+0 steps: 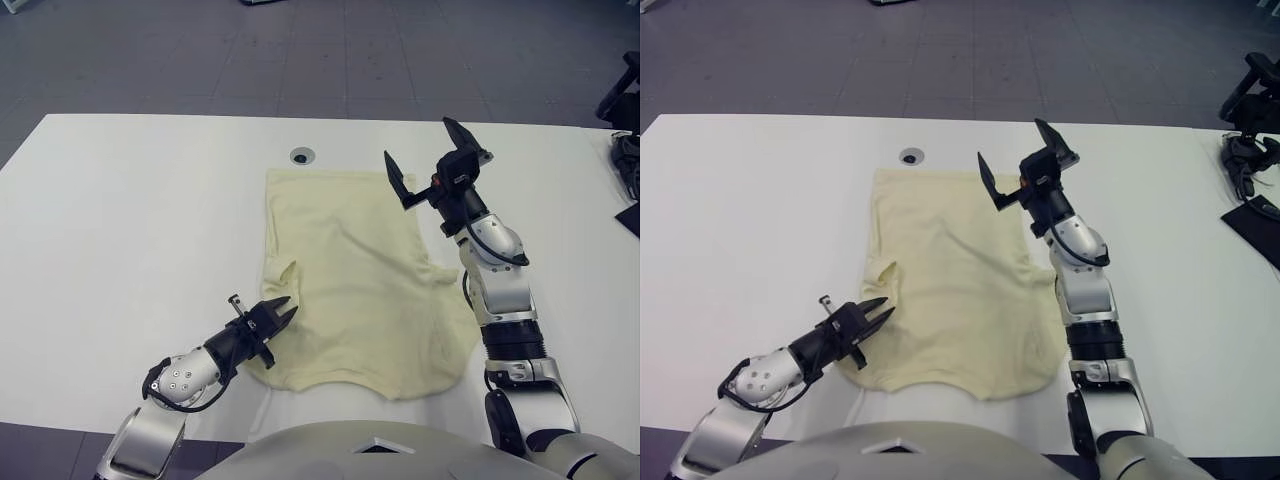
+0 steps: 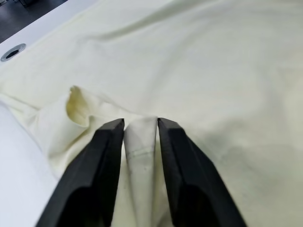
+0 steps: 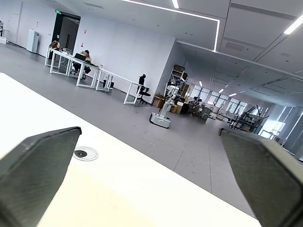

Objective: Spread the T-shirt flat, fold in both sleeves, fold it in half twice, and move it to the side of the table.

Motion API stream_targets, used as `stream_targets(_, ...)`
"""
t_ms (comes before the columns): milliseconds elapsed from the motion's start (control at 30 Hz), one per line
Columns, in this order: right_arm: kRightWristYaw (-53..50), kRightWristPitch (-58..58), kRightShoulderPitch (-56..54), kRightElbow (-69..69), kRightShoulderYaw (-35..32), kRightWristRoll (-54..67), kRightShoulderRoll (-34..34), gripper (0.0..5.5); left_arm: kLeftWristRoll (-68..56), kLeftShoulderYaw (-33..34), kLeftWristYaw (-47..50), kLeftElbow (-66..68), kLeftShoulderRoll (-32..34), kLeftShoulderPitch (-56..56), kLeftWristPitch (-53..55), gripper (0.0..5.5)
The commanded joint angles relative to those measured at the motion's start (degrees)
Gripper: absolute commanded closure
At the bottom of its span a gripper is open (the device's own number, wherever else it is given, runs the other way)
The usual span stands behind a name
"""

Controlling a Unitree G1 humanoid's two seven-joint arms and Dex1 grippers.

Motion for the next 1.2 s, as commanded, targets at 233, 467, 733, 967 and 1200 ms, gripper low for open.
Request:
stream_targets(233,3.4,1.4,-1.9,1.0,-1.8,2.5,-1.8,0.1,-13.3,3.0,-7.9,0.0,0.8,-1.6,3.0,2.62)
stream_targets(467,24.4,11.6,-5.6,6.0,-9.3,18.9,-12.8,0.1,-36.0,14.5,-5.9,-7.1,-1.9,-8.9,12.1,1.38)
stream_targets(733,56.5,19.6,-0.9,24.2,-16.9,28.6,-31.3,0.1,-48.9,36.1,19.4,2.2,-0.5,-26.3,17.6,0.14)
stream_targets(967,63.4,21.4,9.1,25.8,-15.9,24.7,-38.2,0.1,-38.6,37.2,24.3,4.5,-0.2,-26.4,15.4,0.14)
stream_targets(1200,64.6,23.6,14.1,21.1,-14.1,23.1,-37.9,0.1,-33.1,35.9,22.9,3.6,-0.9,-24.7,13.6,0.14)
